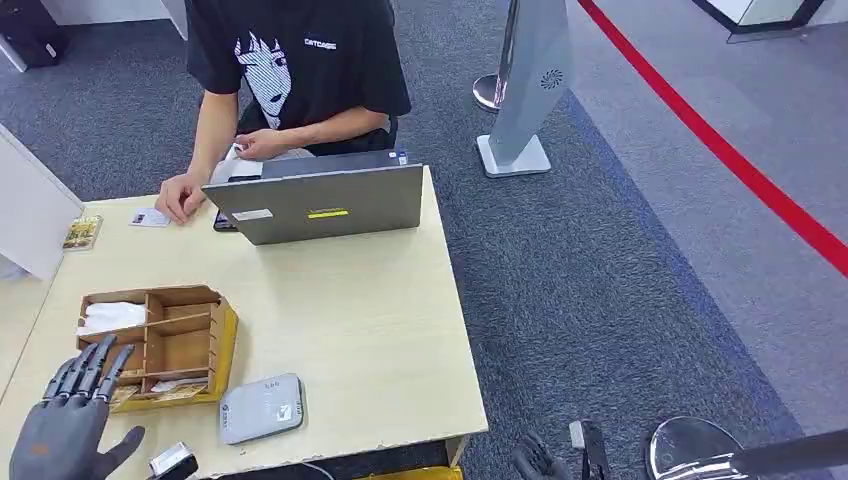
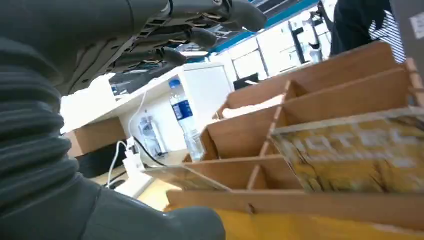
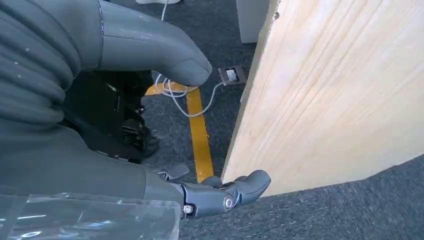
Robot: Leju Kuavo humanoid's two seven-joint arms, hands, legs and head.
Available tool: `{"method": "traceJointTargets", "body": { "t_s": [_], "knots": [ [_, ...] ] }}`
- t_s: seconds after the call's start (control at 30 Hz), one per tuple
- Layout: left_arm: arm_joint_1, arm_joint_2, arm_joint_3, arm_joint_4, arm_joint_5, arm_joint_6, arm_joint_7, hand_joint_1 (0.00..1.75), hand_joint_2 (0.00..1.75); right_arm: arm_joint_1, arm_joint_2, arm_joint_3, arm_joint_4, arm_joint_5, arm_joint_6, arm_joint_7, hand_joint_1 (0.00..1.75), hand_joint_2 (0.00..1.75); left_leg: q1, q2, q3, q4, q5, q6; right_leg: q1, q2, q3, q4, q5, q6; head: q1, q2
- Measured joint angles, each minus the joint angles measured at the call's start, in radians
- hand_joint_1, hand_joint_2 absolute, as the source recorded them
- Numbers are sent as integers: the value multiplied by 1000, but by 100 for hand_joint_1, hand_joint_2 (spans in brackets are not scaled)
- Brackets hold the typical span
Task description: Pass the card to the sensor for recognition and then transmit it.
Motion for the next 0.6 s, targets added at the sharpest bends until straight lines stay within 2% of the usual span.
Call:
{"method": "traceJointTargets", "body": {
  "t_s": [0.27, 0.6],
  "knots": [
    [-26, -53, -8, 44, -8, 3, -4, 0, 175, -2, 3, 0, 0, 1, 6, 0, 0, 175, 0, 0, 0, 0, 0, 0, 0, 0, 0, 0, 0, 0, 0, 0],
    [-63, -88, -25, 57, -12, 8, -8, 0, 175, -3, 5, 0, 0, 1, 9, 2, 0, 175, 0, 0, 0, 0, 0, 0, 0, 0, 0, 0, 0, 0, 0, 0]
  ]
}}
